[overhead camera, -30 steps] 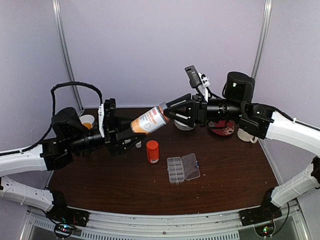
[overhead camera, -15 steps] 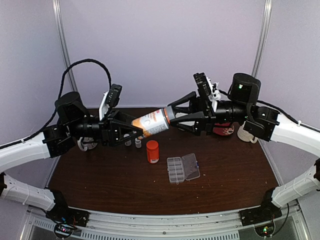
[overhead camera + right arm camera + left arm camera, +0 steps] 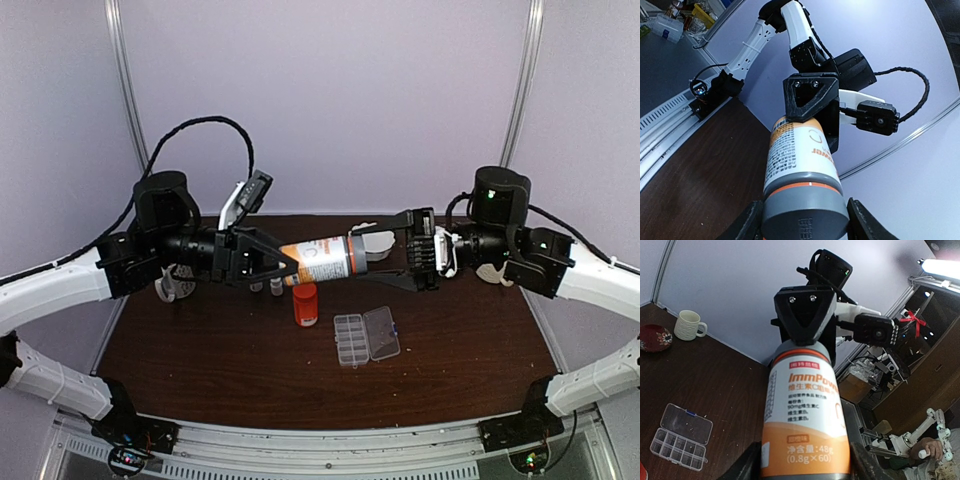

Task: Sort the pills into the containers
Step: Unscrew the lid of the pill bottle.

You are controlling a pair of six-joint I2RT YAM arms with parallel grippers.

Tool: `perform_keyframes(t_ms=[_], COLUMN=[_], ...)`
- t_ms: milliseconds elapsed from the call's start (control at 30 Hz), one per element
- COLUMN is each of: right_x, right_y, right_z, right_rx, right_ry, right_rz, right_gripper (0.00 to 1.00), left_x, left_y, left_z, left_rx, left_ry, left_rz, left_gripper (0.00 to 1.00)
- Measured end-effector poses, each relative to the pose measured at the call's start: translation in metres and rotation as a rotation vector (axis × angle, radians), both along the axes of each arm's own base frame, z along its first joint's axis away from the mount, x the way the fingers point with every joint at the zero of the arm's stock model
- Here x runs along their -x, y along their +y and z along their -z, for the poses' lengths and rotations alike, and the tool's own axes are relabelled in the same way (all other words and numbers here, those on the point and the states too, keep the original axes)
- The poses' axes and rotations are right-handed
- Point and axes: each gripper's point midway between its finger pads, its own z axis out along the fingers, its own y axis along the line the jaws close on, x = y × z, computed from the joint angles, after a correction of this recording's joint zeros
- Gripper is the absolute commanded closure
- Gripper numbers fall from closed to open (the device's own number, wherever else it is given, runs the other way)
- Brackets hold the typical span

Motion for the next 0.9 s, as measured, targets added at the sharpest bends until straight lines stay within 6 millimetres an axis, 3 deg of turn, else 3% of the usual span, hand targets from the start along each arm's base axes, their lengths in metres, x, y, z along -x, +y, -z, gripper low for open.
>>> perform_keyframes(t_ms=[67,100,167,200,367,500,667,800,900], right_x=[0.0,0.0,0.001,0.001,-0.005,0.005,0.014,0.002,-0.009], right_y=[-0.001,-0.002,-0.003,-0.003,-0.002,-0.004,-0.015,-0.02,-0.02], right_z=[0.001,0.003,0.006,0.007,0.012,0.009,-0.011,-0.018,-0.01], right_rx=[-0.006,-0.01,-0.02,-0.021,-0.013,-0.026,-0.074,-0.073,-0.047], right_ry=[-0.082,-0.117,-0.171,-0.178,-0.072,0.133,0.458,0.707,0.856], right_rz=[0.014,0.021,0.034,0.038,0.064,0.02,0.031,0.14,0.228], right_gripper=[0.65,0.52,0.07,0.01,0.0,0.0,0.0,0.0,0.0], left_x=[-0.001,0.0,0.001,0.001,0.0,-0.004,-0.01,-0.016,-0.022], left_y=[0.0,0.0,0.0,0.0,0.001,0.011,0.029,0.037,0.044], left_z=[0.0,0.0,0.002,0.003,-0.003,-0.003,0.001,0.011,0.021], left_rx=[-0.004,-0.007,-0.014,-0.018,-0.016,-0.046,-0.069,-0.092,-0.111], left_ry=[0.003,0.005,0.008,0.008,-0.065,-0.196,-0.379,-0.484,-0.548], left_rz=[-0.002,-0.001,0.001,-0.001,-0.005,-0.072,-0.173,-0.229,-0.28], left_gripper=[1.0,1.0,1.0,1.0,1.0,1.0,1.0,0.99,1.0])
